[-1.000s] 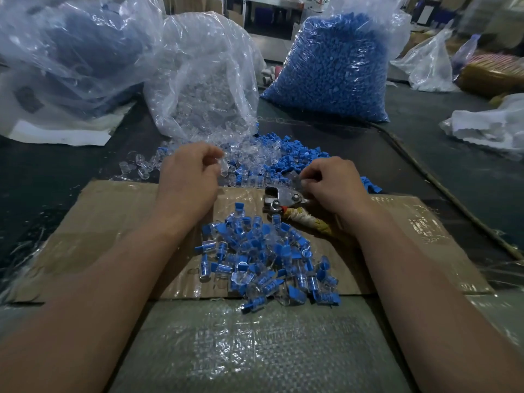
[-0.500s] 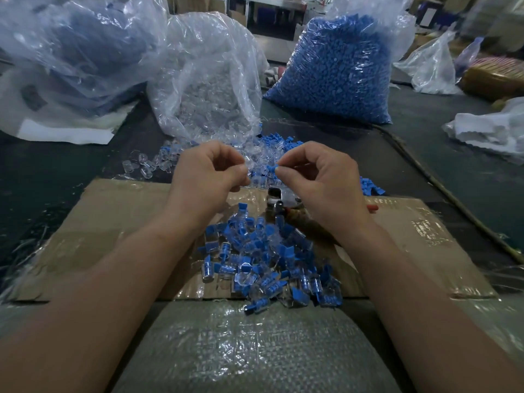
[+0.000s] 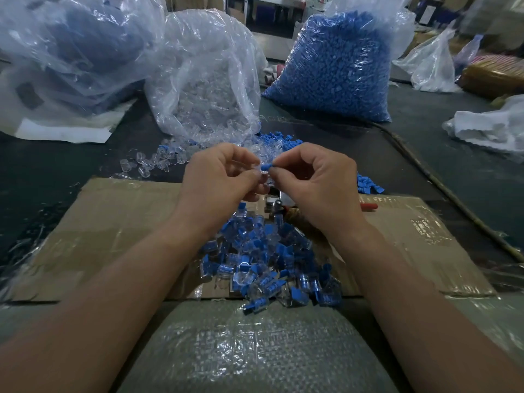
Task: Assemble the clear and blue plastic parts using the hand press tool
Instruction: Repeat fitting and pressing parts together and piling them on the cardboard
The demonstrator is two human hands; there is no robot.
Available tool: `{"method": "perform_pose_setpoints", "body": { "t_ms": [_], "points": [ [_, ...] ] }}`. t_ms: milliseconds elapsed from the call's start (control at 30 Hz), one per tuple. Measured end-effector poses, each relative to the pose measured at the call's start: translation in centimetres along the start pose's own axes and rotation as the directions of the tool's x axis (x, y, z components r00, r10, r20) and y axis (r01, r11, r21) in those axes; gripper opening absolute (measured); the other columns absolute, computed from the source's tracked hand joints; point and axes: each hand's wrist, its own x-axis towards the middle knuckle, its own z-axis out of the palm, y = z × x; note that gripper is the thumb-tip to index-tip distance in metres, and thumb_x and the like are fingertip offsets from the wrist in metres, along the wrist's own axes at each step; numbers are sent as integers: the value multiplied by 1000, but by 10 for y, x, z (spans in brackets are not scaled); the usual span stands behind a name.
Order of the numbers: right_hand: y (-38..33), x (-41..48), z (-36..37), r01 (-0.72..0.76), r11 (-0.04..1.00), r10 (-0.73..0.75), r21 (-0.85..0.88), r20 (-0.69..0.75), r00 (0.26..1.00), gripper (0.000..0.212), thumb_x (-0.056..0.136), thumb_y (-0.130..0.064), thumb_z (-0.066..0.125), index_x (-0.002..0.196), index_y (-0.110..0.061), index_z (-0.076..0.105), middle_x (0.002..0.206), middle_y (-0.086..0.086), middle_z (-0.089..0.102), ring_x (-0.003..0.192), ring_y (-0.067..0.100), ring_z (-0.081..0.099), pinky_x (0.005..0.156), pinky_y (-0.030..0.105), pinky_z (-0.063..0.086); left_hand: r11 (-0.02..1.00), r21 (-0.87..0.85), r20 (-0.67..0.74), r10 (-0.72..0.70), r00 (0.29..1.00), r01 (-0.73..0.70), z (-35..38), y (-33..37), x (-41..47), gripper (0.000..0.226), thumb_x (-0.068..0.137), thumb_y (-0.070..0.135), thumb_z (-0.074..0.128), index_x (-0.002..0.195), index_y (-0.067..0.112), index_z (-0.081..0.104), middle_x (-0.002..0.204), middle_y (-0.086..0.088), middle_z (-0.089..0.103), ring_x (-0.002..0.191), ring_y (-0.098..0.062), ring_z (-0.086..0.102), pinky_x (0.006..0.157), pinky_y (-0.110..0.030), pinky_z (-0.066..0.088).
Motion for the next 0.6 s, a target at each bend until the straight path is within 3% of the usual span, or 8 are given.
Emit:
{"method": "perform_pose_setpoints", "body": {
  "t_ms": [133,300,400,600],
  "points": [
    [1,0,1,-24,998,22,-50,-38,999,16,75,-6,71,71,-19,64,64,-19,57,64,0,59,57,10,47,999,6,-12,32,999,-32,1,-1,-1,20,82,-3,63,80,16,59,67,-2,68,60,-10,68,55,-18,53],
    [2,-1,1,-42,991,42,-131,-1,999,15,75,-15,72,67,-20,60,58,-20,53,58,-6,54,53,8,43,985,133,-17,111,994,-108,2,-1,-2,22,82,-1,64,79,21,59,69,2,67,61,-5,67,56,-16,53],
    [2,-1,2,-55,989,59,-137,31,998,14,76,-18,73,67,-17,62,58,-17,55,52,-2,54,52,11,45,969,207,6,139,990,-137,3,-1,-4,25,82,1,65,77,25,58,71,5,66,62,-2,66,56,-12,51],
    [3,0,0,-52,994,63,-99,113,992,14,78,-26,71,75,-18,59,65,-14,56,60,-2,54,57,10,44,989,114,21,89,996,-91,-1,2,-2,20,82,0,63,78,19,59,66,4,67,58,-7,66,56,-20,55]
  ]
}}
